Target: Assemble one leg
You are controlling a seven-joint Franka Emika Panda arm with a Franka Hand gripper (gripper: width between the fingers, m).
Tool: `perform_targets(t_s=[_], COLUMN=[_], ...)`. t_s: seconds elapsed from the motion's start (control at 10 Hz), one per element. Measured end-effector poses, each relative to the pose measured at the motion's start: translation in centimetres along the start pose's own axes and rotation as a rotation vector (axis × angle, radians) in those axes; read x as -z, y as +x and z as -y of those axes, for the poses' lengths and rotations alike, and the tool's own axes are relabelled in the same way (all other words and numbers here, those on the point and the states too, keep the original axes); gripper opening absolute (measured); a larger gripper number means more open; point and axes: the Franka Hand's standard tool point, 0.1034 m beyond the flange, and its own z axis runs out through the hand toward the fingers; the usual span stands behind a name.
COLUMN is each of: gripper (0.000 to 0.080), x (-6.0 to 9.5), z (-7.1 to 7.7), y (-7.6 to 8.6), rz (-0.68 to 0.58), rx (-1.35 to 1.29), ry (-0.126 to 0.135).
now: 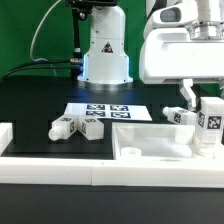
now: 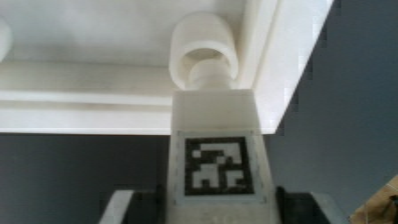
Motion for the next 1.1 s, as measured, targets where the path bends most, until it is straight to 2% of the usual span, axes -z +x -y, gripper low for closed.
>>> perform_targets(t_s=[0.5, 0.8, 1.1], gripper=[0.0287, 0.0287, 0.0287], x=[0.01, -0.04, -0.34], z=[-0.04, -0.18, -0.9], y=[-0.04, -0.58, -0.94], rz=[-0.013, -0.004, 0.024], rx=[0.017, 0.018, 0.022], ry=[0.0, -0.002, -0.009])
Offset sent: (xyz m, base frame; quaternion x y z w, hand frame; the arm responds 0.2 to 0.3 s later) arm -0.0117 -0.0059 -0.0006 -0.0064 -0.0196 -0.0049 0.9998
